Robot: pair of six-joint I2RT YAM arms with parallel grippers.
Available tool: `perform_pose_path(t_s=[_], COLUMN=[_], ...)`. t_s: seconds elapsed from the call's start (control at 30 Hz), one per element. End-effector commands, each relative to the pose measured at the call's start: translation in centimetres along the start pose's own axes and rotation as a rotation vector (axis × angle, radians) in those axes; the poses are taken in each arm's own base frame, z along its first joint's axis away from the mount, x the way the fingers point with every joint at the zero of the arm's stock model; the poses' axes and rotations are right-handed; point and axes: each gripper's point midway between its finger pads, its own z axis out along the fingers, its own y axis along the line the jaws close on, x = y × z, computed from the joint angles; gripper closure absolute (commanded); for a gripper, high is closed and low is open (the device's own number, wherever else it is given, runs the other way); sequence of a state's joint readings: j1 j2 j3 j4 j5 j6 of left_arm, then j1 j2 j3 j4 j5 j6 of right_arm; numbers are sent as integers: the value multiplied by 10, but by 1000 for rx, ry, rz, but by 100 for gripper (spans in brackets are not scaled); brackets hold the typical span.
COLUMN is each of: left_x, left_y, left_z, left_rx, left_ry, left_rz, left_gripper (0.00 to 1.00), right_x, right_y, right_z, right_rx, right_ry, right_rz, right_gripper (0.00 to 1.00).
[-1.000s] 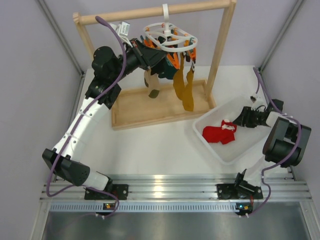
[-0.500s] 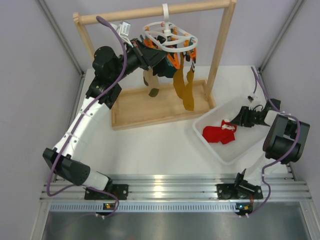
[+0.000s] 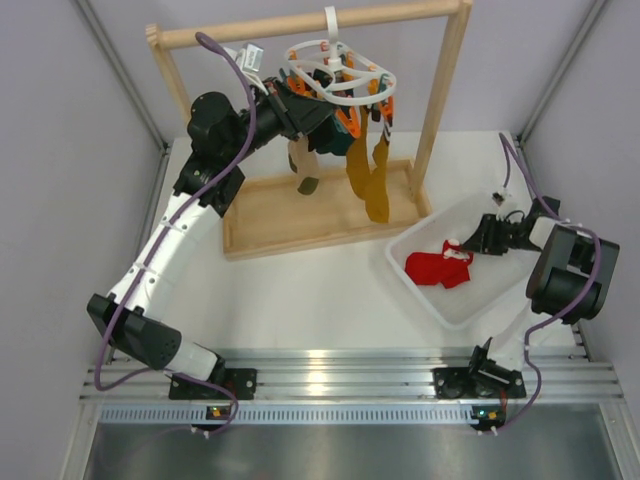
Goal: Clip the socks to the hanger
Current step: Pick up the sock from the bin.
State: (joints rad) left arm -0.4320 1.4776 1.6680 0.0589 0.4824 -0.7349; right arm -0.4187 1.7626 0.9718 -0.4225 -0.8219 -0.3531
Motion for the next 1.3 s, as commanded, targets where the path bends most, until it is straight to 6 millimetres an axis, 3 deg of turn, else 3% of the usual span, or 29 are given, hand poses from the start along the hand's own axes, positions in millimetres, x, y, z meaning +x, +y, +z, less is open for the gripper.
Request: perform_pose_path(t_s=[0.0,0.2,0.33,0.4,0.43,0.53,0.7,0.9,1.07,1.1,1.27], left_x=[-14,-13,-13,-14,-13,-13,-12,-8,-7,-7,-4], left_y=[11,11,10,8,9,6,4,2,0,-1,0], left_z=[5,4,2,0,0,-2,-3,0,3,2,2], left_rx=[-35,-39,-39,-38,-39,-33,-26,5,20,22,27], left_ry=[-65,-63,-64,-61,-58,-55,-49,-29,-18,-18,-8], left_rz=[1,4,12,17,22,34,42,35,34,34,37], left_gripper=[100,100,100,100,100,100,100,100,100,100,100], right_x=[-11,-29,-58,-69,-85,-107,-120,-134,-124,-118,-111], right_y=[6,14,40,62,78,128,215,294,343,360,404], right_z=[-2,-13,-41,-56,-70,-99,-134,-171,-190,-194,-190], right_rx=[-31,-32,-58,-100,-104,-146,-225,-333,-415,-450,-539], right_ry=[-1,-39,-92,-121,-162,-225,-302,-382,-377,-382,-396], right_rz=[-64,-118,-223,-247,-301,-388,-594,-769,-889,-931,-983], right_gripper=[66,97,100,100,100,100,100,100,100,100,100])
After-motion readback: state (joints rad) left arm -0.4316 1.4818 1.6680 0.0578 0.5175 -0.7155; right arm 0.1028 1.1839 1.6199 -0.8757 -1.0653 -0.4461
